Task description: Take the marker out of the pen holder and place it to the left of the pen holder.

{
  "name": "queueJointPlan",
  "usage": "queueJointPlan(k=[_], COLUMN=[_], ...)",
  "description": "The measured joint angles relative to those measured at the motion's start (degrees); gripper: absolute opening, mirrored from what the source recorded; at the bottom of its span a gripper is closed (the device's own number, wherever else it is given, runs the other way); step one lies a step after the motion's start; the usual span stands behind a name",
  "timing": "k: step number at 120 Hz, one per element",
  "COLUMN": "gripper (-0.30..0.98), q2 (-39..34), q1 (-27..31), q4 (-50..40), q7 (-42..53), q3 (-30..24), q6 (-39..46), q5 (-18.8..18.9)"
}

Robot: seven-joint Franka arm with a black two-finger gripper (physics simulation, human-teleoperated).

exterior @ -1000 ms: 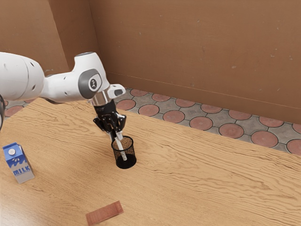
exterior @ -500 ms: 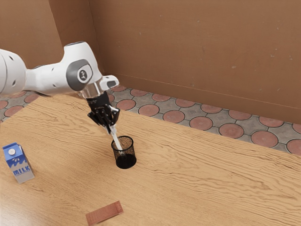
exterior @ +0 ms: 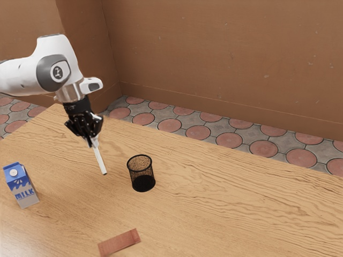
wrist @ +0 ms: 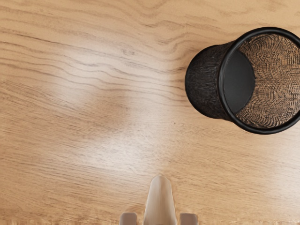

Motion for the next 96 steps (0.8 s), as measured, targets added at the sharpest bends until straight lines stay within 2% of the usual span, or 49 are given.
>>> queueJointPlan(k=[12, 25, 36, 46, 65, 75, 96], gripper=[-0.1, -0.1, -0.1, 0.07, 0.38, 0.47, 0.58], q2=[1.3, 7.8, 12.5, 15.3, 16.1, 15.2, 7.0], q1=[1.6, 3.9, 3.4, 2.3, 2.0, 1.6, -1.1], q4=[1.8, 7.6, 12.3, 14.7, 15.3, 15.7, 16.1], q7=[0.0, 0.2, 0.4, 0.6, 0.9, 1.1, 1.4], q3=[1.3, 2.6, 3.0, 3.0, 3.0, 3.0, 3.2], q6=[-6.2, -13.9, -18.8, -21.5, -24.1, -24.4, -24.7], q5=[1.6, 2.4, 2.6, 2.2, 1.5, 1.4, 2.8])
